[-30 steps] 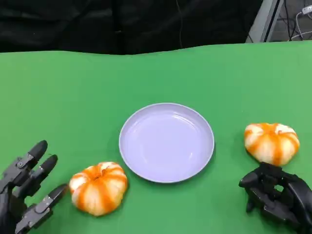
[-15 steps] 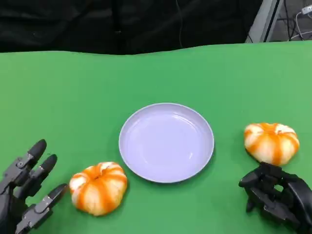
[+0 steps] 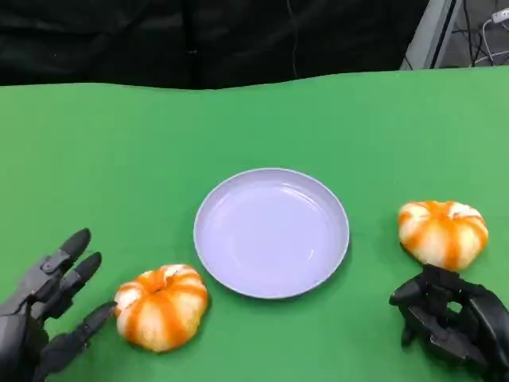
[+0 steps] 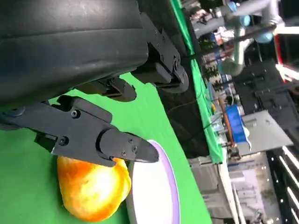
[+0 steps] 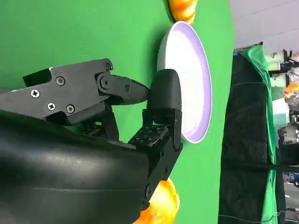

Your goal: Grasp the bread from the table and place it into the plate.

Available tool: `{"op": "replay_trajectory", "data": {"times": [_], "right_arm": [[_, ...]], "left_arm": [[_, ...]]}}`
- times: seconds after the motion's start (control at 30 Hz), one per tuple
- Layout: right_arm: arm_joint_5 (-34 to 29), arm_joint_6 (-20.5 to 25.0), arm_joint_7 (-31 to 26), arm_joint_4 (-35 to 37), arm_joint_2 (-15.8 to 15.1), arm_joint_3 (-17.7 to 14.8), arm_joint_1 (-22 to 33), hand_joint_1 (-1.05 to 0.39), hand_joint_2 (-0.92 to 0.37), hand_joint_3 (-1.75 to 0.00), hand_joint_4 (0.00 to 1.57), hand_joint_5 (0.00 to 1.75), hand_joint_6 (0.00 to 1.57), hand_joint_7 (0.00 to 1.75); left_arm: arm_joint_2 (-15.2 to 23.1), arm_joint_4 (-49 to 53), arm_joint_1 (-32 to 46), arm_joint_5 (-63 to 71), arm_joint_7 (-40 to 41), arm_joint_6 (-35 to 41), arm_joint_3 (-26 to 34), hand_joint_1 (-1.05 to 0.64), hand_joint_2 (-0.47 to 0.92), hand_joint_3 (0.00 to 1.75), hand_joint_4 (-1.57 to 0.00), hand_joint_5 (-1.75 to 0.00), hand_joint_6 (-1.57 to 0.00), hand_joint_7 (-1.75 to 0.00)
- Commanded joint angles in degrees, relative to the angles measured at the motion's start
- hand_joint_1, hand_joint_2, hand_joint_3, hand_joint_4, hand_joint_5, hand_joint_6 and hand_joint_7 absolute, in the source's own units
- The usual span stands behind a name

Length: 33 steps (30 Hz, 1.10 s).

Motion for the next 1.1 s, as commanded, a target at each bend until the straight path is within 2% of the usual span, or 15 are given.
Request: {"op": "replay_trajectory", "data": {"times": [0.03, 0.23, 0.4, 0.67, 0.8, 1.1], "right_arm": [[0.45, 0.27, 0.26, 0.05, -0.29, -0.27, 0.05, -0.22, -0.92, -0.47, 0.64, 1.75, 0.74, 1.1], [0.17, 0.45, -0.22, -0.62, -0.17, -0.07, 0.51, -0.22, -0.92, -0.47, 0.65, 1.75, 0.74, 1.11], [-0.18, 0.24, -0.74, -1.41, 0.05, 0.25, 0.9, -0.23, -0.92, -0.46, 0.65, 1.75, 0.74, 1.1], [-0.04, 0.41, -0.93, -2.14, 0.17, 0.6, 1.3, -0.22, -0.92, -0.47, 0.63, 1.75, 0.74, 1.09], [-0.16, 0.27, -1.06, -1.98, 0.15, 0.58, 1.31, -0.23, -0.92, -0.47, 0.63, 1.75, 0.75, 1.08], [-0.34, 0.11, -1.35, -2.56, 0.35, 0.76, 1.64, -0.23, -0.92, -0.46, 0.65, 1.75, 0.75, 1.08]], "left_arm": [[2.39, -4.41, 2.14, 6.36, 4.29, -0.51, -0.65, -0.56, 0.92, 0.11, -0.51, 0.0, -0.47, 0.0], [3.77, -10.49, 3.86, 17.19, 11.3, 1.35, -2.07, -0.58, 0.92, 0.07, -0.48, 0.0, -0.47, 0.0], [5.29, -16.22, 4.47, 24.35, 14.44, 6.35, -4.9, -0.6, 0.92, 0.05, -0.45, 0.0, -0.47, 0.0], [8.14, -26.57, 5.54, 34.36, 15.67, 20.61, -10.48, -0.78, 0.92, 0.24, -0.34, 0.0, -0.38, 0.0], [9.22, -29.48, 4.83, 39.17, 15.93, 27.16, -14.19, -0.84, 0.92, 0.43, -0.33, 0.0, -0.35, 0.0], [11.17, -28.52, 2.41, 42.43, 16.55, 33.31, -20.36, -0.84, 0.92, 0.63, -0.33, 0.0, -0.37, -0.01]]}}
